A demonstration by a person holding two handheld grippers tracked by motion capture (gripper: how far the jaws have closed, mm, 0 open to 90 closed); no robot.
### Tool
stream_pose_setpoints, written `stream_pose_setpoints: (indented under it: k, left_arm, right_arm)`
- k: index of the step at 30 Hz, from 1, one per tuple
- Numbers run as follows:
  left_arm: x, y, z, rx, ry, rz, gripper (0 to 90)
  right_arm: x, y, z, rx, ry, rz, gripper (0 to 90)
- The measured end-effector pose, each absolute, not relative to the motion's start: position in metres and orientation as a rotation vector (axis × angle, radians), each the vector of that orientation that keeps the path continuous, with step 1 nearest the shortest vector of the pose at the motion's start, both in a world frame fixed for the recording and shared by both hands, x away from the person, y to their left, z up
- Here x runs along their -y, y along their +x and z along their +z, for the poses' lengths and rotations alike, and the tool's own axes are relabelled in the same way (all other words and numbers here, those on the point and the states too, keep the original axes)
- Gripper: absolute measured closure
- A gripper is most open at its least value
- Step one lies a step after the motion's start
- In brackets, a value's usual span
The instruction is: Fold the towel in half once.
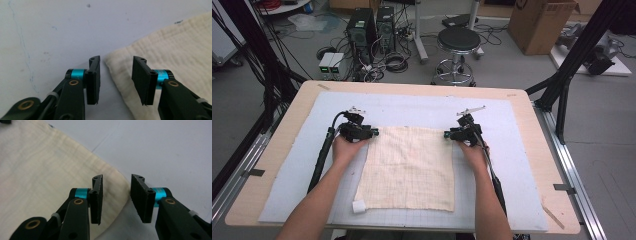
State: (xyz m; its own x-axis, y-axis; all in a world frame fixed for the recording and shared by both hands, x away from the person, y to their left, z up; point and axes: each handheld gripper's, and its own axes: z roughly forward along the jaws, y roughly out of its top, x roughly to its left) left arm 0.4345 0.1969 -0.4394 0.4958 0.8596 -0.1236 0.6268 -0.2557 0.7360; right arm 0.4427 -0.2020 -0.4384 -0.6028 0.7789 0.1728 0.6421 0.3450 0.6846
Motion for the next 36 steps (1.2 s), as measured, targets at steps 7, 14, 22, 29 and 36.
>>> stream_pose_setpoints:
  k: [7,14,22,29,36]
  left_arm:
    - [-0.192,0.435,-0.441,-1.231,1.964,0.388,85.5]
    - [-0.198,0.438,-0.44,-1.262,1.916,0.358,87.3]
    - [-0.203,0.443,-0.422,-1.244,1.894,0.374,87.5]
    - [-0.208,0.445,-0.401,-1.203,1.831,0.375,87.5]
    - [-0.208,0.44,-0.398,-1.174,1.862,0.364,87.5]
  right_arm:
    - [0.201,0.443,-0.439,-2.417,1.289,1.084,85.0]
    - [0.206,0.444,-0.434,-2.411,1.315,1.122,86.4]
    - [0.207,0.449,-0.419,-2.389,1.287,1.168,86.5]
    - [0.216,0.452,-0.405,-2.329,1.301,1.303,86.4]
    - [0.219,0.447,-0.402,-2.342,1.31,1.371,86.5]
